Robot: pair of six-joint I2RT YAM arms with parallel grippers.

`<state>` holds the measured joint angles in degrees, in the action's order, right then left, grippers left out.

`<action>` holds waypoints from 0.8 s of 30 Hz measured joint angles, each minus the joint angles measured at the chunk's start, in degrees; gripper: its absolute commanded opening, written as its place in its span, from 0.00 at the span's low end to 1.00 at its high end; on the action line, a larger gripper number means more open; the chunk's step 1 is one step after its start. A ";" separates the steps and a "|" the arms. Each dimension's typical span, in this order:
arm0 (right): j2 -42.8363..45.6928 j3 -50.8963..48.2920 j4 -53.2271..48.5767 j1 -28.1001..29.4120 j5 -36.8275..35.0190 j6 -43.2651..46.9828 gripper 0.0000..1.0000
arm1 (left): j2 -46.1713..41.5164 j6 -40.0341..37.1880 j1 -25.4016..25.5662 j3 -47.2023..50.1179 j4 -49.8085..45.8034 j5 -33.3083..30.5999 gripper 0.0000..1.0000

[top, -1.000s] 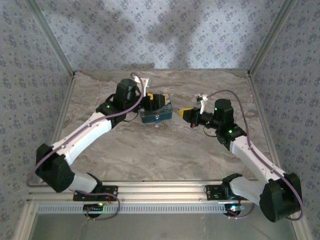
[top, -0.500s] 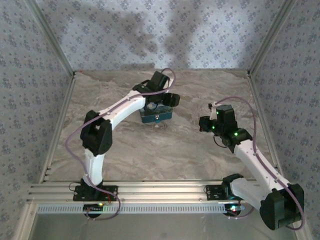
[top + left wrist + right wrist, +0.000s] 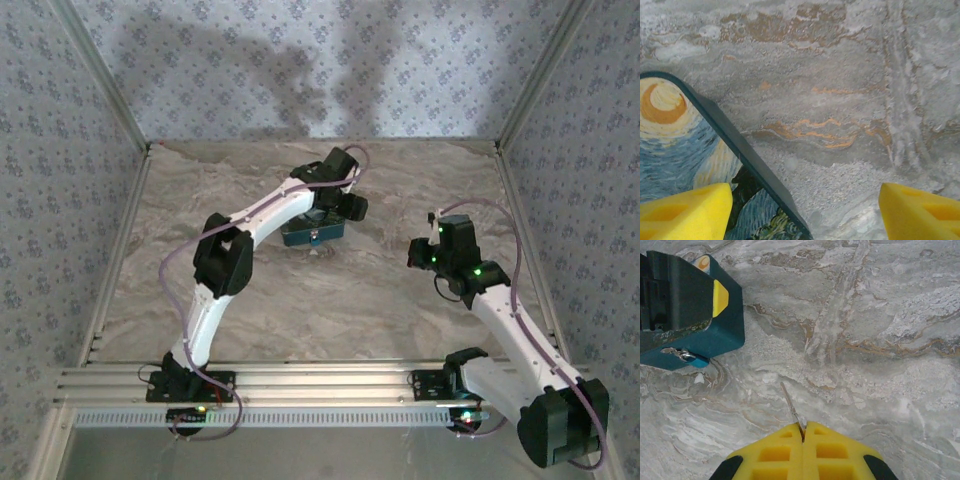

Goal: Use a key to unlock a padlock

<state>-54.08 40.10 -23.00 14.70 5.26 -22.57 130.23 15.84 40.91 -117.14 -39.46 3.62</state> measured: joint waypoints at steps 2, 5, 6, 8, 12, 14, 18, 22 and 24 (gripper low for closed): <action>0.00 -0.04 -0.22 0.00 -0.04 -0.13 0.00 | 0.33 0.02 0.00 -0.61 -0.07 0.02 0.76; 0.00 -0.07 -1.05 -0.31 -0.02 -0.33 0.00 | 0.46 -0.04 0.04 -0.92 -0.33 0.72 0.75; 0.00 -0.07 -1.33 -0.50 -0.02 -0.35 0.00 | 0.50 -0.20 0.04 -0.92 -0.39 1.01 0.74; 0.00 -0.07 -1.81 -0.90 0.02 -0.35 0.00 | 0.50 -0.42 0.11 -0.92 -0.44 1.27 0.73; 0.00 -0.11 -2.19 -1.73 0.09 -0.35 0.00 | 0.50 -1.31 0.81 -0.59 -0.35 1.57 0.73; 0.00 -0.11 -2.16 -2.12 0.11 -0.35 0.00 | 0.48 -1.73 1.46 -0.26 0.04 1.51 0.73; 0.00 -0.35 -2.14 -2.95 0.52 -0.35 0.00 | -0.37 -2.34 3.02 1.51 1.53 1.51 0.73; -0.02 -1.07 -2.16 -3.39 0.94 -0.35 0.00 | -0.81 -2.36 4.24 2.27 2.01 1.79 0.73; -0.07 -1.11 -2.12 -3.54 1.14 -0.33 0.00 | -0.83 -2.34 4.55 2.27 2.12 2.19 0.73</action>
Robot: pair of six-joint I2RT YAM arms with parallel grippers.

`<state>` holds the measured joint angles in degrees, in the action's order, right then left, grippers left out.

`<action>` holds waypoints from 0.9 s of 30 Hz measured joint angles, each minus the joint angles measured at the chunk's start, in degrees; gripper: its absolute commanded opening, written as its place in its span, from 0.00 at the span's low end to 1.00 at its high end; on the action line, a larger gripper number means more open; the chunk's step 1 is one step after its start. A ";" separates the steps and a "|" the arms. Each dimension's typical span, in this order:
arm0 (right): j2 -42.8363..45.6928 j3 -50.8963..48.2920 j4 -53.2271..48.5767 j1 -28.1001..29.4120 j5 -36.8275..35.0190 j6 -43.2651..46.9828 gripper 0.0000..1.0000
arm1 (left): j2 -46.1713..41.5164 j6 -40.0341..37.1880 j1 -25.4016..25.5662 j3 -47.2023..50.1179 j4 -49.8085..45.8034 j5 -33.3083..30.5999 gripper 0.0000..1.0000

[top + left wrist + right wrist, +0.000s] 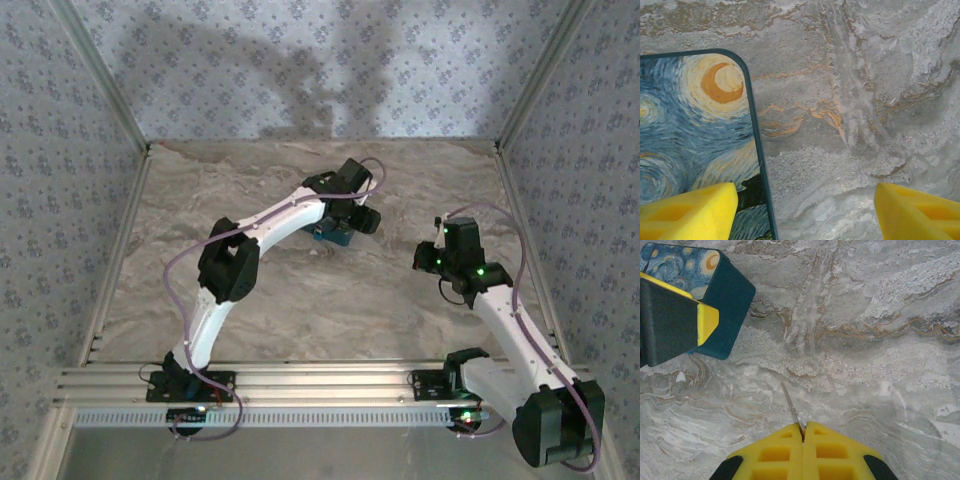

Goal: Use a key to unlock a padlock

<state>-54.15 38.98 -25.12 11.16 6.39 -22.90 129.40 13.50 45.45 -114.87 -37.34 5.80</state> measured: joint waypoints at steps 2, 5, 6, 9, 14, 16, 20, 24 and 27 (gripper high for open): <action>-0.02 0.00 0.00 -0.07 0.04 0.00 0.00 | 0.02 0.02 0.00 0.00 0.04 0.55 0.73; -0.33 0.00 0.04 -0.17 0.28 0.00 0.00 | 0.02 0.07 -0.07 -0.31 -0.09 1.38 0.73; -0.50 0.00 0.04 -0.20 0.33 0.00 0.00 | 0.09 0.07 -0.07 -0.55 -0.22 1.97 0.73; -0.79 0.00 0.07 -0.22 0.50 0.00 0.00 | 0.48 0.07 0.04 -1.36 -0.68 3.37 0.73; -1.29 -0.02 0.70 -0.24 1.95 0.02 0.00 | 0.72 0.02 0.04 -2.32 -1.70 4.74 0.74; -1.64 -0.07 1.55 -0.31 2.71 0.02 0.00 | 0.72 0.02 -0.09 -2.80 -1.95 5.16 0.75; -2.78 -0.07 3.48 -0.31 5.09 0.02 0.00 | 0.09 -0.02 -0.76 -3.13 -1.95 5.35 0.79; -4.92 -0.07 6.69 -0.24 8.81 0.02 0.00 | -6.38 -0.22 -2.56 3.54 0.72 5.09 0.82; -7.56 0.02 9.57 0.63 11.54 0.00 0.00 | -15.91 -0.22 -4.39 14.14 5.03 4.90 0.87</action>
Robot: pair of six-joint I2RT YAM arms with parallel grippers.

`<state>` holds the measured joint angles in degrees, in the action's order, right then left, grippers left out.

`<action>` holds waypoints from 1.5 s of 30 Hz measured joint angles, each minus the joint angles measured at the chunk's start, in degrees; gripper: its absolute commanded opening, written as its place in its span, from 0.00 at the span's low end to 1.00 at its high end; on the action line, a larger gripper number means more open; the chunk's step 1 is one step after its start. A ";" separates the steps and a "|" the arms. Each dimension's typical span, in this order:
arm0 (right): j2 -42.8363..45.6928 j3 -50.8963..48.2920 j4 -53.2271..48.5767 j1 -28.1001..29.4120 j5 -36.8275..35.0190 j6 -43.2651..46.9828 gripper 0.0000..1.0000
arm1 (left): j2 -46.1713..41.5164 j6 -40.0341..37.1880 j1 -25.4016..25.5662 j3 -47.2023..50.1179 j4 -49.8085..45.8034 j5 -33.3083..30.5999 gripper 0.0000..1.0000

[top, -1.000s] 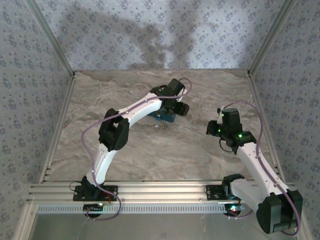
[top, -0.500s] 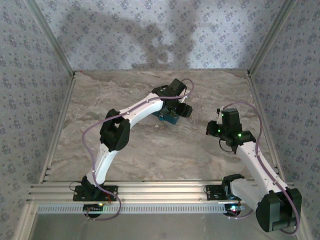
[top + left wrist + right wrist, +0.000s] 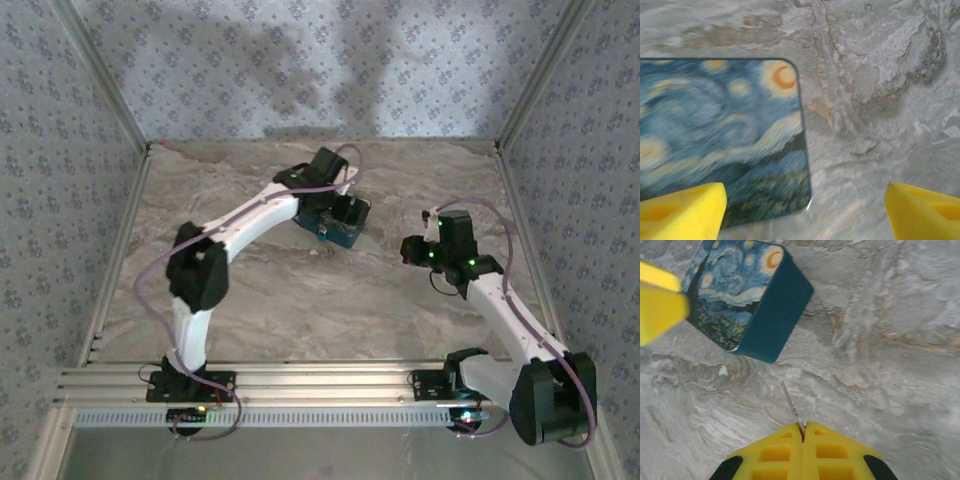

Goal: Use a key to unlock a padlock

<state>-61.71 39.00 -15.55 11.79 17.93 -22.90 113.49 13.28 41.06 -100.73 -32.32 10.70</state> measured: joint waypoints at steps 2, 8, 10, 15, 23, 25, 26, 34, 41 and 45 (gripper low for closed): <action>-2.32 0.57 1.49 0.98 1.81 -0.20 0.00 | -7.34 0.17 -1.49 8.22 4.61 -0.09 0.90; -10.62 4.09 8.31 4.11 6.47 -2.01 0.00 | -25.64 1.84 -6.95 32.54 20.06 -0.20 0.97; -14.21 6.34 10.12 5.11 7.45 -2.51 0.00 | -28.39 2.95 -8.61 39.06 24.59 0.13 0.98; -22.38 11.91 14.05 6.82 9.55 -3.74 0.00 | -29.38 4.85 -10.43 50.51 33.29 0.50 0.98; -35.34 19.96 18.93 7.63 12.52 -6.75 0.00 | -25.62 7.78 -10.45 56.59 44.68 1.40 0.98; -38.07 21.99 19.56 7.74 13.09 -7.41 0.00 | -23.12 8.81 -10.71 56.54 46.95 2.69 0.97; -39.36 22.95 19.91 7.76 13.35 -7.76 0.00 | -21.70 9.38 -10.84 56.54 48.11 3.54 0.97; -45.59 27.26 20.55 7.87 14.03 -8.70 0.00 | -13.35 13.46 -12.35 56.11 56.13 10.27 0.85; -45.94 27.41 20.55 7.85 14.19 -8.66 0.00 | -9.11 14.45 -12.46 53.48 61.02 14.32 0.80; -45.97 27.41 20.52 7.85 14.16 -8.59 0.00 | -6.49 14.40 -12.46 52.76 63.32 15.50 0.78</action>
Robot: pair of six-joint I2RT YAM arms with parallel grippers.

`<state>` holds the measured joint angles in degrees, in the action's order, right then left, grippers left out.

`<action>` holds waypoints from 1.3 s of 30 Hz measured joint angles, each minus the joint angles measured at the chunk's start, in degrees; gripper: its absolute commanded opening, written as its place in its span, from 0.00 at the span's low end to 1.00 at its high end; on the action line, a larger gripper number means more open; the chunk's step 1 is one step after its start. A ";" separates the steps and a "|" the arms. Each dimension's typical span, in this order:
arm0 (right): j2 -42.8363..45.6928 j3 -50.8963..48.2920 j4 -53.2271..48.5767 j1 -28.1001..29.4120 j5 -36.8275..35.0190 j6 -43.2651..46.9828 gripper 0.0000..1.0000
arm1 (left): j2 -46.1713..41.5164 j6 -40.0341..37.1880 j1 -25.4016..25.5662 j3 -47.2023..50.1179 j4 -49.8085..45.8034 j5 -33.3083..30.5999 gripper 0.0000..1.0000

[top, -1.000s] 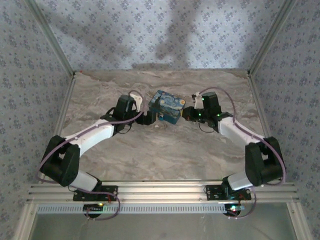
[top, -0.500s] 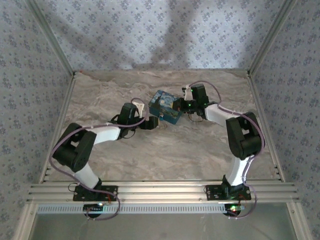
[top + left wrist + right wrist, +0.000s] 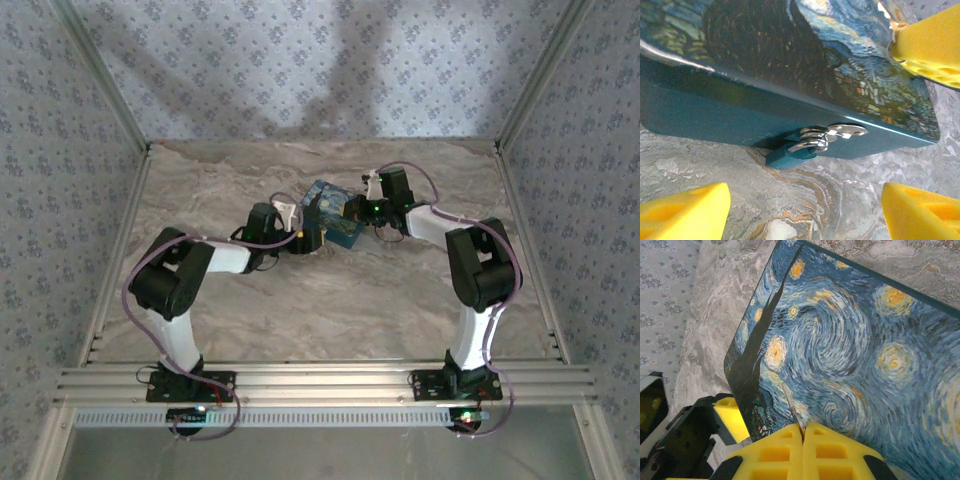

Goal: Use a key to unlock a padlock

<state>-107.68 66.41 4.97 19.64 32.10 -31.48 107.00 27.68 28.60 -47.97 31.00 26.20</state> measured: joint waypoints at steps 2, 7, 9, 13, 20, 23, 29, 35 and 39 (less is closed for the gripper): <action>0.00 -0.02 0.00 0.00 0.00 0.24 0.00 | 1.14 -0.17 0.00 -0.13 0.76 0.20 0.77; 0.00 -0.04 0.00 0.02 -0.11 0.44 0.00 | 3.08 -1.55 0.00 -1.66 2.32 0.26 0.76; 0.00 -0.04 0.00 0.00 -0.13 0.50 0.00 | 3.78 -2.19 0.00 -2.49 2.93 0.26 0.75; 0.00 -0.04 0.00 0.02 -0.15 0.66 0.00 | 4.87 -3.21 0.07 -3.82 3.63 0.20 0.73; 0.00 -0.04 0.00 0.00 -0.33 0.85 0.00 | 6.38 -3.85 1.33 -5.05 3.61 0.22 0.70; 0.00 -0.04 0.00 0.02 -0.33 0.85 0.00 | 6.80 -3.85 2.21 -5.18 3.58 0.26 0.69; 0.00 -0.04 0.00 0.02 -0.33 0.85 0.00 | 7.26 -3.74 2.69 -5.49 3.69 0.42 0.65; 0.00 -0.04 -0.02 0.02 -0.33 0.85 0.00 | 7.52 -3.34 2.82 -5.77 3.61 0.09 0.60; 0.00 -0.04 -0.02 0.02 -0.33 0.85 0.00 | 7.58 -2.19 3.23 -5.90 3.58 -0.09 0.56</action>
<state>-107.68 66.37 4.95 19.66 31.77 -30.63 114.59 25.50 31.83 -53.87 34.59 26.11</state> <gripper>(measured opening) 0.064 0.574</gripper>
